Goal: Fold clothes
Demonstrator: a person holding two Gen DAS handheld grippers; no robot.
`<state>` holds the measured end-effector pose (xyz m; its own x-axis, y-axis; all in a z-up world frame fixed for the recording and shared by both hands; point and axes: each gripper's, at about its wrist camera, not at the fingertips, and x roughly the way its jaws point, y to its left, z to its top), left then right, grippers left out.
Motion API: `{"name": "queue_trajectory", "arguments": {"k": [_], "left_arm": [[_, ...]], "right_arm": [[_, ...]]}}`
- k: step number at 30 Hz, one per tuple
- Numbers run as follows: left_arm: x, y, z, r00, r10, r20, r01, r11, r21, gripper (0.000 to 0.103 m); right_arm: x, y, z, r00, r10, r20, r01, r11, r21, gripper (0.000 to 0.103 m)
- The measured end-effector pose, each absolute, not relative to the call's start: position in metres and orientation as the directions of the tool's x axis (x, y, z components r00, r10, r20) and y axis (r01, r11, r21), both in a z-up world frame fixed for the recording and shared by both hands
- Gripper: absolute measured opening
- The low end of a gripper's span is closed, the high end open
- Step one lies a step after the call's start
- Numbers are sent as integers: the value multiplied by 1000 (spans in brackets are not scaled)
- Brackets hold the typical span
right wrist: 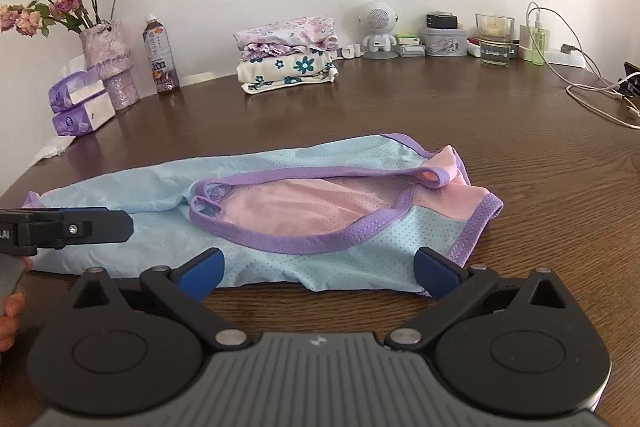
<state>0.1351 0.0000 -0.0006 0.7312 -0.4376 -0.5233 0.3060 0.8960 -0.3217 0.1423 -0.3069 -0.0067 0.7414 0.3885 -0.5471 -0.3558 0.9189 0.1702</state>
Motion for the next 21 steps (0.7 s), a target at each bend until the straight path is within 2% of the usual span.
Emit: {"name": "queue_trajectory", "arguments": {"k": [3, 8, 18, 21], "left_arm": [[135, 0, -1, 730, -440, -523, 308, 895, -323, 103], [134, -1, 0, 726, -447, -523, 315, 892, -325, 103], [133, 0, 0, 726, -454, -518, 316, 888, -335, 103], [132, 1, 1, 732, -448, -513, 311, 890, -334, 103]], "right_arm": [[147, -323, -3, 751, 383, -538, -318, 924, 215, 103], [162, -350, 1, 782, 260, -566, -179, 964, 196, 103], [205, -379, -7, 791, 283, -542, -26, 901, 433, 102], [214, -372, -9, 793, 287, -537, -18, 893, 450, 90]]}}
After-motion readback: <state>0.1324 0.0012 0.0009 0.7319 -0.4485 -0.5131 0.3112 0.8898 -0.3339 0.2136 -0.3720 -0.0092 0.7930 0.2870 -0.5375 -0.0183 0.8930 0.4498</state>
